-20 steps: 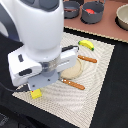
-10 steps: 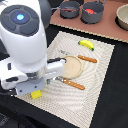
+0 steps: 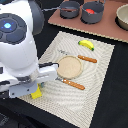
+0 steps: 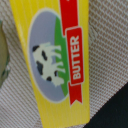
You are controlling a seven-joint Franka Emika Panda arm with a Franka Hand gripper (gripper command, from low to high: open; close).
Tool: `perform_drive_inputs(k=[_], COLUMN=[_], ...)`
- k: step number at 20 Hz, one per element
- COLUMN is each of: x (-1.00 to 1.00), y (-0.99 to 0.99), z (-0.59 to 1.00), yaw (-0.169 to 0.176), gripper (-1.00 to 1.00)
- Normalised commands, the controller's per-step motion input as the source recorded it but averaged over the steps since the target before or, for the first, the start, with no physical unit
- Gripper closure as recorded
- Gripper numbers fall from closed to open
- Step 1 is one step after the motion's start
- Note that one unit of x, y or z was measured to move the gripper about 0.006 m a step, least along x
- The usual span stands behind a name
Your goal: Interact with the objects in diverse but meaningful ways.
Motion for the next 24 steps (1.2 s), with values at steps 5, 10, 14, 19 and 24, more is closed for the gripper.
perform_drive_inputs(k=[5, 10, 14, 19, 24], x=[-0.11, -0.03, -0.04, -0.31, -0.44], y=[0.0, 0.0, 0.0, 0.04, 0.25], z=[-0.02, -0.03, -0.03, 0.71, 1.0], yaw=[0.0, 0.0, -0.001, -0.069, -0.07], gripper=[1.0, 1.0, 1.0, 1.0, 1.0])
